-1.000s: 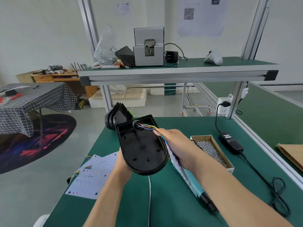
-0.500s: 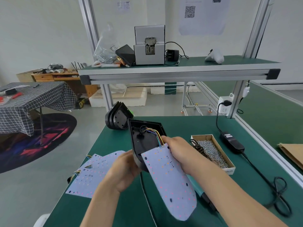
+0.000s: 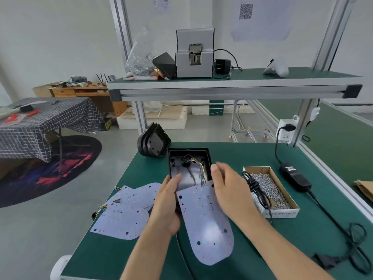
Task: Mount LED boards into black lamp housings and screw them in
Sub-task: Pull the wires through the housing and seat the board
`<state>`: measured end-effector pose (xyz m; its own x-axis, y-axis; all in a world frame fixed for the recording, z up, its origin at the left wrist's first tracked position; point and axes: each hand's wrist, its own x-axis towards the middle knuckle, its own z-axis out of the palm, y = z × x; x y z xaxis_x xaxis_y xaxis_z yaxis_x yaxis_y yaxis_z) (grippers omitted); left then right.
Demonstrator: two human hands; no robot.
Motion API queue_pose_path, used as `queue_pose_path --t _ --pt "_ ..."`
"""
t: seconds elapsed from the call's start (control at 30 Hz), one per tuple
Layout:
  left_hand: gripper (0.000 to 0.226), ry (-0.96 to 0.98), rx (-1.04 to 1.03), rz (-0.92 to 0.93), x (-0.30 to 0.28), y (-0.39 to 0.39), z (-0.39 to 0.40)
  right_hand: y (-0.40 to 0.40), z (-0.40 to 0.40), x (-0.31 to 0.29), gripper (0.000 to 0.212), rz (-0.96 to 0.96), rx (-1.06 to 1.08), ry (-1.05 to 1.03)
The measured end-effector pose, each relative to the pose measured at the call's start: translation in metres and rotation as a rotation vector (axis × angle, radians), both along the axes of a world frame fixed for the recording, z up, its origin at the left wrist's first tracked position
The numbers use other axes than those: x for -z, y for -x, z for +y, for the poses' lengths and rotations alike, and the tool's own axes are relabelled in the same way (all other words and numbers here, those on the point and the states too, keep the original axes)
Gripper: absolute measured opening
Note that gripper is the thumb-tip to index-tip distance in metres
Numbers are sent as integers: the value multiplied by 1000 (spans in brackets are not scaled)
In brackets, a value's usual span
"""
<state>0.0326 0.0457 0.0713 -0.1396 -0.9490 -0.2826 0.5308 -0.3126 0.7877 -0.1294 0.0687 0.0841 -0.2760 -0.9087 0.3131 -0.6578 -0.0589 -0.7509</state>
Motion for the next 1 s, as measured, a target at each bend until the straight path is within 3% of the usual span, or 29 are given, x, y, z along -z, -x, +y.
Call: queue_pose_path --t 0.13,0.23,0.33,0.4,0.53,0.63,0.83,0.93,1.0 --pt "74 21 -17 1 5 -5 1 17 18 -1 55 293 -223 243" --pt "76 59 4 -44 3 -6 5 26 22 -2 59 537 -400 177" --pt "59 86 35 -116 0 -4 8 30 18 -10 48 657 -502 40" --pt "46 106 66 -135 1 -4 9 32 14 -17 35 606 -565 -5" --pt "70 89 52 -115 6 -3 14 37 10 -28 15 267 -563 -26" --pt "61 141 81 -139 10 -1 18 37 5 -31 5 124 -458 -17" --pt "44 133 92 -71 21 0 23 35 1 -20 14 210 -483 -142" --pt "21 145 92 -78 28 1 23 32 1 -23 22 54 -398 -79" --pt "19 164 74 -123 31 4 24 26 -3 -22 28 -6 -340 -112"
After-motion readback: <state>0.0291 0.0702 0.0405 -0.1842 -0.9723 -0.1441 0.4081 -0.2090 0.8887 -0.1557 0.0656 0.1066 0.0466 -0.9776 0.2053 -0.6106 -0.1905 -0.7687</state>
